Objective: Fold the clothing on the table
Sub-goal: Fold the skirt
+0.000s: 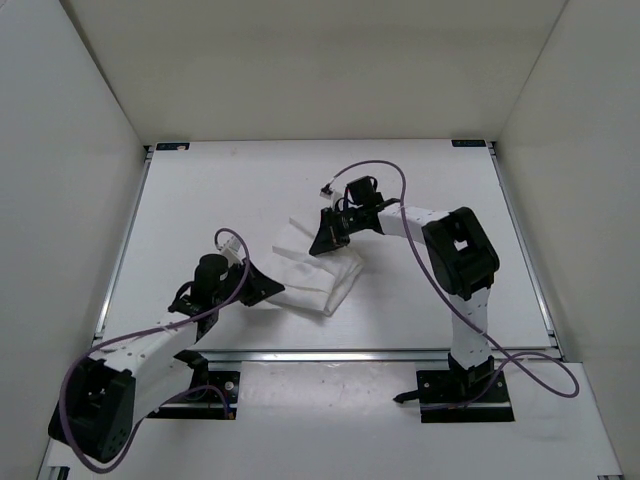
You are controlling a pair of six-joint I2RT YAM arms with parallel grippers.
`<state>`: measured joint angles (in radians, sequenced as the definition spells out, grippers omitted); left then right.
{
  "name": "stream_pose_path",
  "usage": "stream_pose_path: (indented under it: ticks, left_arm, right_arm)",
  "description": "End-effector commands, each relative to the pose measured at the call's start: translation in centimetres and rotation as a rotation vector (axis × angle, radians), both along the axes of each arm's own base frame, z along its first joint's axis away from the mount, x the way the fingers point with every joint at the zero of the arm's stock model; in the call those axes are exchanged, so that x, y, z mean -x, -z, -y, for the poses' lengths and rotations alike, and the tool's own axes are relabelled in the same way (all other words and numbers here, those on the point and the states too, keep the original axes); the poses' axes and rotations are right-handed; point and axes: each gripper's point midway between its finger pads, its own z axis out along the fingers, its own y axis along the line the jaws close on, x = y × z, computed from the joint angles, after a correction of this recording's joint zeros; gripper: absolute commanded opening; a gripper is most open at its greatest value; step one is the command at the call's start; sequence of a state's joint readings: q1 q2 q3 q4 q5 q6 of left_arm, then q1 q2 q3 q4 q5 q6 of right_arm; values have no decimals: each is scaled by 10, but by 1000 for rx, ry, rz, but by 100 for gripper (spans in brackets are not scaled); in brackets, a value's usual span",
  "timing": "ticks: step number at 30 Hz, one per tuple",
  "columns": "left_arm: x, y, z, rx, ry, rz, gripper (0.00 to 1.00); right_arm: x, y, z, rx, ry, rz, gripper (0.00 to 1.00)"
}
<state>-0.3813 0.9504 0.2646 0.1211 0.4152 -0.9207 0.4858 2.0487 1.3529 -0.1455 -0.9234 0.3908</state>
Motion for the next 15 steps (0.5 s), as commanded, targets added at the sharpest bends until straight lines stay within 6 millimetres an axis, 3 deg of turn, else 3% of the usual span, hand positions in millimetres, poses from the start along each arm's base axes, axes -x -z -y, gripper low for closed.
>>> stream_pose_path:
  ticks: [1,5,9,13,15]
  left_arm:
    - [-14,1,3,-24,-7,26,0]
    - [-21,27,-4,-155,-1,-35,0]
    - [-17,54,-13,-271,28,-137,0]
    - [-13,71,-28,-382,40,-207,0]
    - [-15,62,-26,-361,69,-217,0]
  right_arm:
    - [1,-3,-4,-33,-14,39,0]
    - [-3,16,4,-10,11,2,0]
    - [-8,31,12,34,37,-22,0]
    - [-21,23,18,35,68,-8,0]
    - [-31,7,22,23,92,14,1]
